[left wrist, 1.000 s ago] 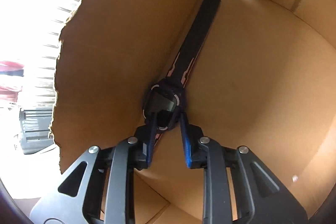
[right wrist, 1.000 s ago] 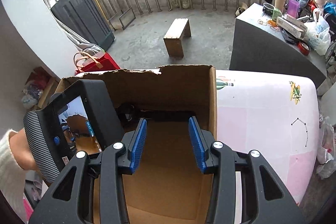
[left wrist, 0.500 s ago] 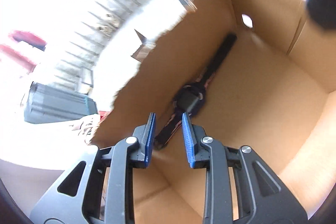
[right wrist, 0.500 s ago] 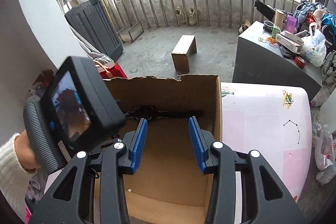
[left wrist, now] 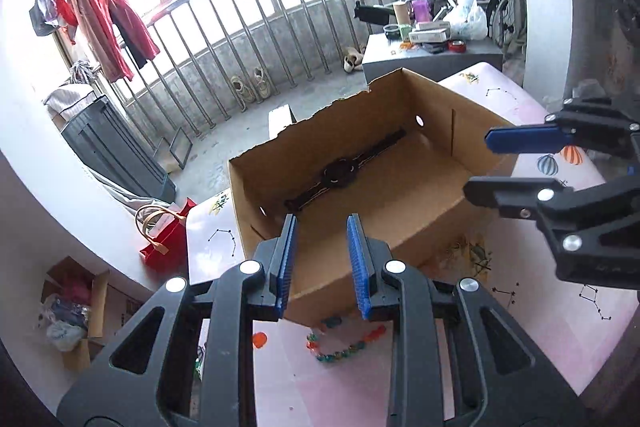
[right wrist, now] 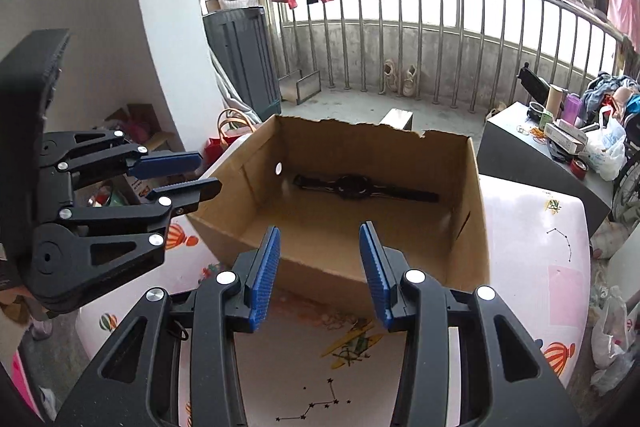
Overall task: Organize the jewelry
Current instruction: 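Withdraw both tools from the box toward the bead string, then grasp the multicoloured bead bracelet with the left tool while the right tool grasps the orange bracelet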
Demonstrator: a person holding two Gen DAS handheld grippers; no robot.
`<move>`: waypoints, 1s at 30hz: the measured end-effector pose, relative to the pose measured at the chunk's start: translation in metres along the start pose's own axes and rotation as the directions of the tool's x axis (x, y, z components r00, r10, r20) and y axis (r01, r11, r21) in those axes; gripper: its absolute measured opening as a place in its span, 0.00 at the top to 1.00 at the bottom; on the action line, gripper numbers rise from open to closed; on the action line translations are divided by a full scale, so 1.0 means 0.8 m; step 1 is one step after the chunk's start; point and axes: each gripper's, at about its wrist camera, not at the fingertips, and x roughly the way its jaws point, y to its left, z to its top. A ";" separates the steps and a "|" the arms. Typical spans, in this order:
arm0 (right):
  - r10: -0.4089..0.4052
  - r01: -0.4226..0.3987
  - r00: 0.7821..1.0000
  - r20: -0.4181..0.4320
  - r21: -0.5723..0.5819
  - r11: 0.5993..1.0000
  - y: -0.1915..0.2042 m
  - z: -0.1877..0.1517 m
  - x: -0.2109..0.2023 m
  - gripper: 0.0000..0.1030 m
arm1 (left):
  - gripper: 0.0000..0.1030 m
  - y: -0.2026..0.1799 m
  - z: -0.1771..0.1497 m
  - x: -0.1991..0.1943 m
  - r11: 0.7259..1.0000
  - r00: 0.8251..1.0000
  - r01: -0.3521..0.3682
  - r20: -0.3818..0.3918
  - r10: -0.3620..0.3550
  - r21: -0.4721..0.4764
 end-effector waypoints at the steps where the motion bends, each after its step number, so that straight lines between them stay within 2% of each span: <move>1: 0.012 -0.012 1.000 0.002 -0.011 1.000 0.007 -0.010 -0.001 0.60 | 0.75 -0.011 -0.021 -0.001 1.000 1.000 0.013 0.015 -0.013 -0.008; 3: 0.037 -0.037 0.999 -0.001 -0.030 0.999 0.017 -0.028 0.000 0.60 | 0.75 -0.024 -0.052 -0.005 1.000 0.999 0.023 0.023 -0.023 -0.018; 6: 0.034 -0.035 0.999 -0.029 -0.031 0.999 0.029 -0.051 0.012 0.60 | 0.75 -0.036 -0.103 0.012 0.997 0.999 0.013 -0.036 -0.016 -0.070; 8: 0.046 -0.047 0.998 -0.039 -0.022 0.999 0.034 -0.065 0.020 0.60 | 0.75 -0.040 -0.130 0.027 0.993 0.997 0.027 -0.073 -0.036 -0.114; 13: 0.006 -0.008 0.997 -0.075 -0.033 0.999 0.039 -0.094 0.040 0.60 | 0.75 -0.049 -0.180 0.048 0.984 0.994 0.003 -0.111 -0.023 -0.176; 18: 0.017 -0.015 0.996 -0.085 0.024 1.000 0.018 -0.104 0.047 0.60 | 0.75 -0.053 -0.195 0.063 0.983 0.993 0.034 -0.106 -0.053 -0.179; 21: 0.062 -0.058 0.996 -0.068 0.060 0.997 0.002 -0.104 0.044 0.60 | 0.73 -0.053 -0.197 0.072 0.982 0.993 0.060 -0.093 -0.078 -0.181; 26: 0.067 -0.065 0.994 -0.090 0.032 0.997 -0.005 -0.095 0.054 0.60 | 0.70 -0.053 -0.204 0.092 0.973 0.988 0.122 -0.072 -0.138 -0.195; 30: 0.076 -0.073 0.992 -0.105 0.030 0.997 -0.012 -0.080 0.067 0.60 | 0.70 -0.057 -0.203 0.109 0.970 0.980 0.154 -0.097 -0.174 -0.186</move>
